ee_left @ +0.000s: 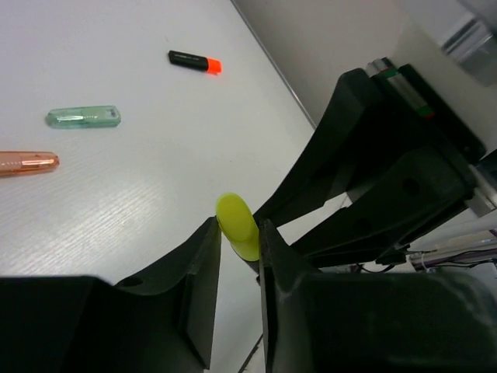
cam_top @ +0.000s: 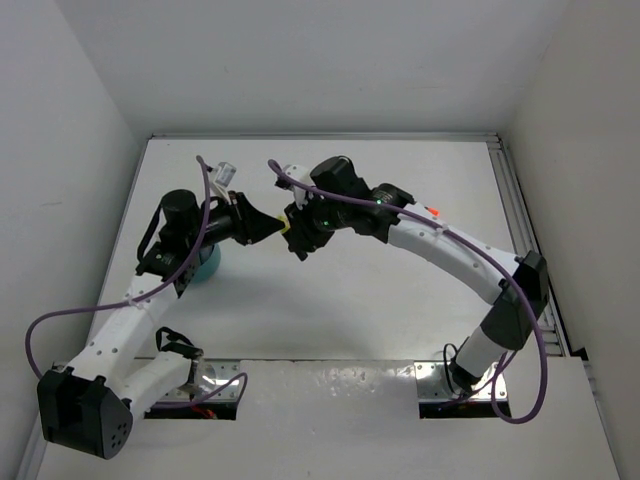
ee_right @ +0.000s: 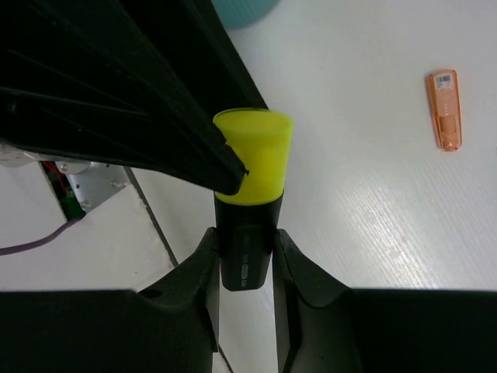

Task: Sort the stationery into containers
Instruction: Pass the stationery from the right arm to the left, then place the stationery into the container

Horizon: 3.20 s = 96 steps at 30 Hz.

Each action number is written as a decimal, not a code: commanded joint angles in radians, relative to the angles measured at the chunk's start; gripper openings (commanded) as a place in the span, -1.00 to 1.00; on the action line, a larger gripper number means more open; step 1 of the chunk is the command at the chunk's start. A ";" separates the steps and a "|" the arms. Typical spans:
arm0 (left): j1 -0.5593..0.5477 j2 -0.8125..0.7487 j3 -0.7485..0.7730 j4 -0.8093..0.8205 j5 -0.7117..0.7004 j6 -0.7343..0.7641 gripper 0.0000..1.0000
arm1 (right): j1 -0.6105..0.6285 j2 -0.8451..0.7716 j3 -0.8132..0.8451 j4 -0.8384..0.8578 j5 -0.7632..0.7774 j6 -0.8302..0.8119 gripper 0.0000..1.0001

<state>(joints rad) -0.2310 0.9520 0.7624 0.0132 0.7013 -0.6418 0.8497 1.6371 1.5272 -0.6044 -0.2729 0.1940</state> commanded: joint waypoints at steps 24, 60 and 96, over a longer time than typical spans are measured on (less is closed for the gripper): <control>-0.034 0.031 0.015 0.064 -0.006 0.016 -0.84 | 0.029 0.013 0.065 0.015 0.015 -0.002 -1.00; 0.222 0.047 0.193 -0.733 -0.470 1.389 -1.00 | -0.092 -0.069 -0.085 -0.020 0.043 0.010 0.36; 0.398 0.146 0.175 -0.598 -0.140 1.367 -1.00 | -0.106 -0.046 -0.079 -0.032 0.006 0.019 0.32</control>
<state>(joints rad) 0.1444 1.1156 0.9375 -0.6003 0.5396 0.7395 0.7479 1.5887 1.4452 -0.6521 -0.2474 0.1993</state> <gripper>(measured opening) 0.276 0.657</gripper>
